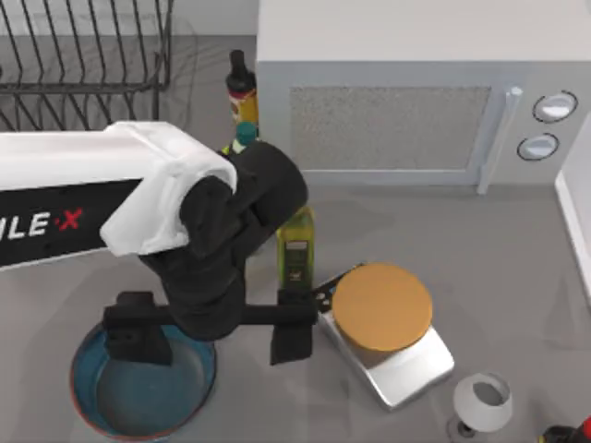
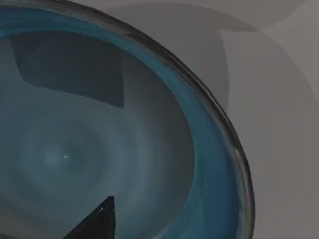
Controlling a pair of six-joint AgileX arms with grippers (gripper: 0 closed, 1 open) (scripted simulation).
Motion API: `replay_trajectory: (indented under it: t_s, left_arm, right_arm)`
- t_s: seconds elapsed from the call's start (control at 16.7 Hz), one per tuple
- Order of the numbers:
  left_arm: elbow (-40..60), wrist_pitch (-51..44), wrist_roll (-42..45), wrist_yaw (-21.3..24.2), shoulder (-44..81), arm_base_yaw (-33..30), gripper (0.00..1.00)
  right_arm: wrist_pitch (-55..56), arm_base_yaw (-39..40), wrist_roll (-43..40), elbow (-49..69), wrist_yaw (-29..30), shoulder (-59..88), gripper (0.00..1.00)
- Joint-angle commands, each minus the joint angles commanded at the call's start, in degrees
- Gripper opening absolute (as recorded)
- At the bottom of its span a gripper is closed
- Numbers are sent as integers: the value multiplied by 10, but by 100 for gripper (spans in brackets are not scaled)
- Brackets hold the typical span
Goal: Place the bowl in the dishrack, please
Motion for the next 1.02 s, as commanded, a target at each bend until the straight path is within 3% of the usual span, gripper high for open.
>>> replay_trajectory:
  t_s: [0.18, 0.48, 1.02]
  left_arm:
    - [-42, 60, 0, 0, 22, 0, 100]
    - [-50, 70, 0, 0, 27, -1, 100]
    - [-50, 70, 0, 0, 27, -1, 32]
  right_arm:
    - [0, 0, 0, 0, 0, 0, 100]
    - [0, 0, 0, 0, 0, 0, 100]
    - [0, 0, 0, 0, 0, 0, 100]
